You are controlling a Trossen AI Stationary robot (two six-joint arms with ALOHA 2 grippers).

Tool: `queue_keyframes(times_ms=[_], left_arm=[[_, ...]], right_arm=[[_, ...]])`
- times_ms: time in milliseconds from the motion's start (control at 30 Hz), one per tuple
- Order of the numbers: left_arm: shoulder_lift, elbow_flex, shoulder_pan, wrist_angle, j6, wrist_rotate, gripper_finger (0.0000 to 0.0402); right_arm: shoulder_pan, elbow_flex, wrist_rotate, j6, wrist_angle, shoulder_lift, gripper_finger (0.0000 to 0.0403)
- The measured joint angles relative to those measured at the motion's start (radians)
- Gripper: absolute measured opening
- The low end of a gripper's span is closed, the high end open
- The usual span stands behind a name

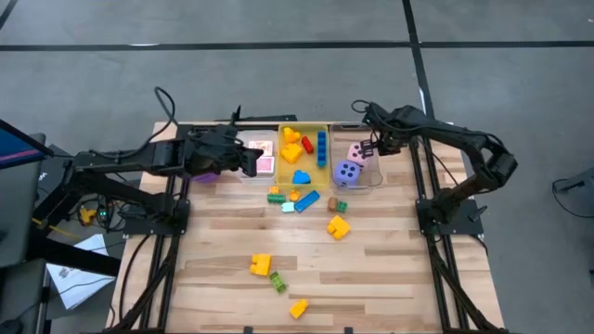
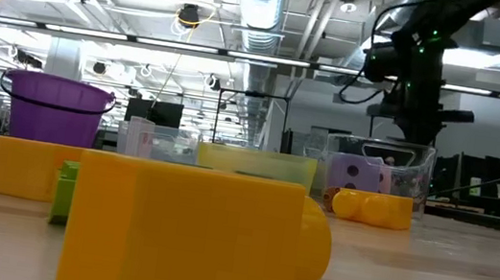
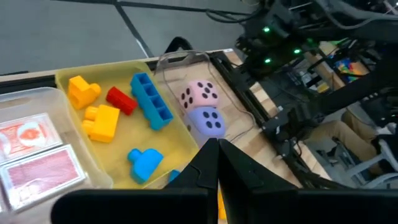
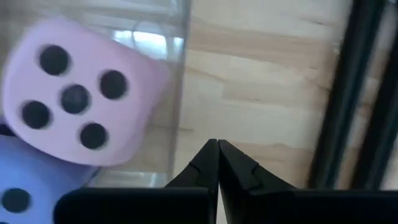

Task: Pick & Place Toys
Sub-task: Adjust the bins

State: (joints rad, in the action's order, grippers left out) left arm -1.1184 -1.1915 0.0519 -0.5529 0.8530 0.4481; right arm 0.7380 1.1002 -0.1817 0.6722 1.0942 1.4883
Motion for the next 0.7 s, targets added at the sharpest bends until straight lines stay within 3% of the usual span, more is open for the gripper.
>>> queue_keyframes(times_ms=[700], left_arm=[[-0.001, 0.0, -0.012, 0.049, 0.002, 0.013, 0.0]], right_arm=[[-0.012, -0.065, 0.107, 0.001, -0.151, 0.006, 0.0]])
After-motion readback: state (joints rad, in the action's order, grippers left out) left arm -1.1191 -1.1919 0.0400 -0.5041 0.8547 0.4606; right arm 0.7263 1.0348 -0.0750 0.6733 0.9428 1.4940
